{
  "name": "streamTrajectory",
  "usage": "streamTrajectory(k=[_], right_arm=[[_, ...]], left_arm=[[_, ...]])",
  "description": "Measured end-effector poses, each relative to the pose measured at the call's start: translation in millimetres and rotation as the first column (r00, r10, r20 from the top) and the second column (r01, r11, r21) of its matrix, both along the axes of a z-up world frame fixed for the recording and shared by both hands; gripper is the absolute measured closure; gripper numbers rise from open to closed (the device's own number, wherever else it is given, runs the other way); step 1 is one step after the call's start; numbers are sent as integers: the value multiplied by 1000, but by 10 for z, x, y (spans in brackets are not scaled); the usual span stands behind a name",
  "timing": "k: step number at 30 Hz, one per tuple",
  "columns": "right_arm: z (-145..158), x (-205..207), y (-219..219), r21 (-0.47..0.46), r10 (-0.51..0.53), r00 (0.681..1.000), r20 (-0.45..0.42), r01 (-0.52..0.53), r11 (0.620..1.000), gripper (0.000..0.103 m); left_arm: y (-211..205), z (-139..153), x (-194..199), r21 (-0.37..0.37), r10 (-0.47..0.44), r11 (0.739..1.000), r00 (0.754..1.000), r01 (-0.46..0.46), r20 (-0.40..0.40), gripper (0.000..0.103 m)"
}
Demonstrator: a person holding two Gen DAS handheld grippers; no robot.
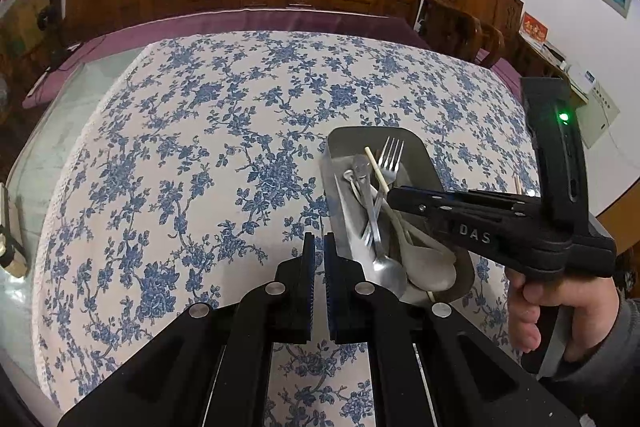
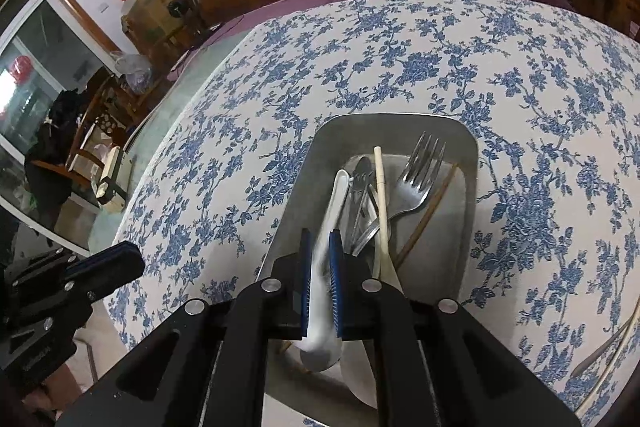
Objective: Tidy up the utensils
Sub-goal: 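Lower the white spoon into the tray and open the right tool, then move the right tool to the wooden chopstick and grasp it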
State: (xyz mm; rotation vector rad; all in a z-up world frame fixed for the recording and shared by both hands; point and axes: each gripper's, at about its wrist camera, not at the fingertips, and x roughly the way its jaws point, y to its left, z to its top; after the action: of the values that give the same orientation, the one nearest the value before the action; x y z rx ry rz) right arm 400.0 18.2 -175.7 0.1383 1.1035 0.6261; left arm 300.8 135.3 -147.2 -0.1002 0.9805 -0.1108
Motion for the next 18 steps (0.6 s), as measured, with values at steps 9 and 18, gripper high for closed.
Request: streamTrajectory(k=[9, 18], right_arm=[[283, -319, -488, -32, -4, 995, 101, 7, 999, 91], [478, -697, -1234, -87, -63, 982, 179, 79, 993, 91]], left_arm=[[-208, 84, -53, 1, -25, 1000, 999, 25, 19, 99], [-570, 142, -65, -4, -78, 997, 996, 79, 41, 87]])
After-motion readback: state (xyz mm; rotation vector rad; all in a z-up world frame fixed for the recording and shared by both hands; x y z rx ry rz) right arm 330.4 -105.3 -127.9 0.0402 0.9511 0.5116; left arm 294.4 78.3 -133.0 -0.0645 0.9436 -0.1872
